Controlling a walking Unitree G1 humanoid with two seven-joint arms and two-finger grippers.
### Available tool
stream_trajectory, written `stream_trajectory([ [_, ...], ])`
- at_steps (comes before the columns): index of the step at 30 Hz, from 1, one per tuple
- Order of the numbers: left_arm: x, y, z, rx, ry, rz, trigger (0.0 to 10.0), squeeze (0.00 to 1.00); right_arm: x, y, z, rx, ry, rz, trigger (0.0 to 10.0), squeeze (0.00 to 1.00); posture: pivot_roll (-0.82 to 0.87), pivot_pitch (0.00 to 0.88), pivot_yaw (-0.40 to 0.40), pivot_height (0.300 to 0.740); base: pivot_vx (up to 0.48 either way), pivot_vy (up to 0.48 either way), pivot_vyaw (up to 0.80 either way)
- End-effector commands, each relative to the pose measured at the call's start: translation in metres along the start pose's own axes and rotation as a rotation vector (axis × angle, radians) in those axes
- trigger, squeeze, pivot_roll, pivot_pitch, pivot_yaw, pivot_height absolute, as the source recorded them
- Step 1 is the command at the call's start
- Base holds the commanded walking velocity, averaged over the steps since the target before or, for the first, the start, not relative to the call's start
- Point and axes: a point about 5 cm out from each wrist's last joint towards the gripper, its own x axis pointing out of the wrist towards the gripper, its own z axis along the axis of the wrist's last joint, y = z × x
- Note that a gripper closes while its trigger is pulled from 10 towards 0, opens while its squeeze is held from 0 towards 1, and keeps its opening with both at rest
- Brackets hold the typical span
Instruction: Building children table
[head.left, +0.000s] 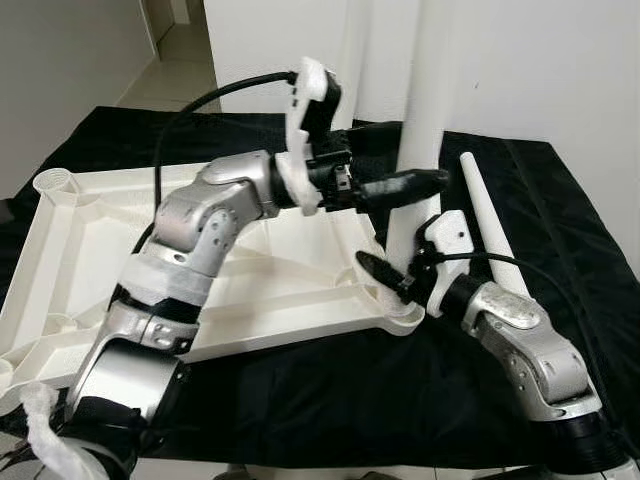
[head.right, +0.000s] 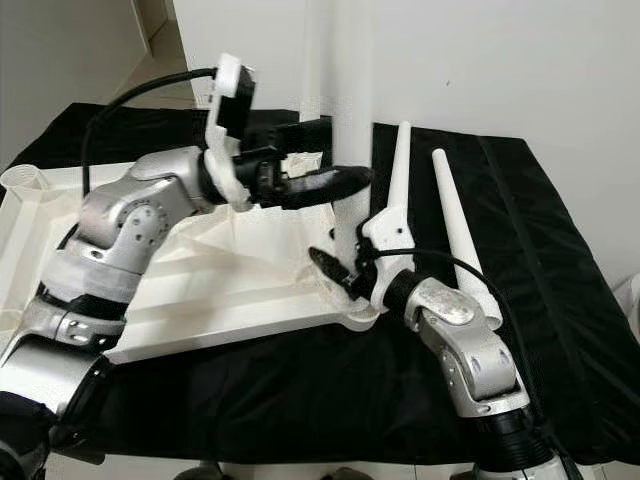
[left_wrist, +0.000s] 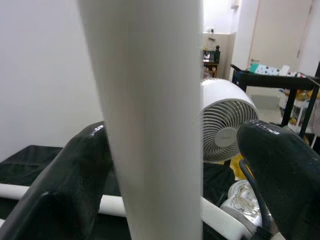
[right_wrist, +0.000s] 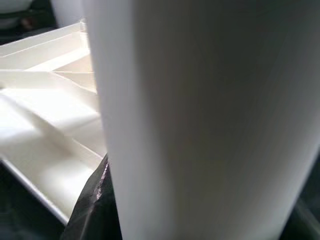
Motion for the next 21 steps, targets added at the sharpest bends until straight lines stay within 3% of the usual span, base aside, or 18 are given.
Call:
stream_trajectory([
  [1, 0.005, -0.006, 0.000, 0.039, 0.027, -0.147, 10.0, 0.00, 0.002, 0.000, 0.002, -0.020, 0.011, 0.022, 10.0, 0.00, 0.01, 0.000, -0.008, 0.740, 0.000, 0.000, 0.00],
  [7, 0.014, -0.002, 0.004, 0.016, 0.011, -0.115, 10.0, 0.00, 0.002, 0.000, 0.003, -0.022, 0.018, 0.031, 10.0, 0.00, 0.00, 0.000, -0.008, 0.740, 0.000, 0.000, 0.00],
  [8, 0.014, -0.002, 0.005, 0.023, 0.000, -0.122, 8.9, 0.00, 0.002, 0.000, 0.002, -0.023, 0.023, 0.033, 10.0, 0.00, 0.00, 0.000, -0.008, 0.740, 0.000, 0.000, 0.00],
  [9, 0.014, -0.002, 0.005, 0.023, 0.000, -0.122, 8.9, 0.00, 0.002, 0.000, 0.002, -0.023, 0.023, 0.033, 10.0, 0.00, 0.00, 0.000, -0.008, 0.740, 0.000, 0.000, 0.00],
  [11, 0.014, -0.001, 0.008, 0.034, -0.023, -0.130, 4.4, 0.00, 0.001, 0.000, 0.001, -0.022, 0.031, 0.041, 10.0, 0.00, 0.00, 0.000, -0.007, 0.740, 0.000, 0.000, 0.00],
  [13, 0.014, -0.001, 0.009, 0.034, -0.029, -0.132, 4.4, 0.00, 0.001, 0.001, 0.000, -0.021, 0.034, 0.045, 10.0, 0.00, 0.00, 0.000, -0.007, 0.740, 0.000, 0.000, 0.00],
  [14, 0.014, 0.000, 0.010, 0.023, -0.032, -0.129, 0.0, 0.00, 0.001, 0.001, 0.000, -0.023, 0.037, 0.046, 10.0, 0.00, 0.00, 0.000, -0.007, 0.740, 0.000, 0.000, 0.00],
  [15, 0.013, 0.001, 0.011, 0.014, -0.033, -0.132, 1.0, 0.00, 0.001, 0.000, 0.000, -0.024, 0.039, 0.046, 10.0, 0.00, 0.00, 0.000, -0.006, 0.740, 0.000, 0.000, 0.00],
  [16, 0.012, 0.002, 0.013, 0.008, -0.035, -0.143, 0.0, 0.00, 0.000, 0.000, 0.000, -0.029, 0.042, 0.045, 10.0, 0.00, 0.00, 0.000, -0.006, 0.740, 0.000, 0.000, 0.00],
  [21, 0.011, 0.004, 0.017, 0.009, -0.044, -0.153, 0.0, 0.00, -0.001, -0.002, -0.002, -0.036, 0.049, 0.044, 10.0, 0.00, 0.00, 0.000, -0.007, 0.740, 0.000, 0.000, 0.00],
])
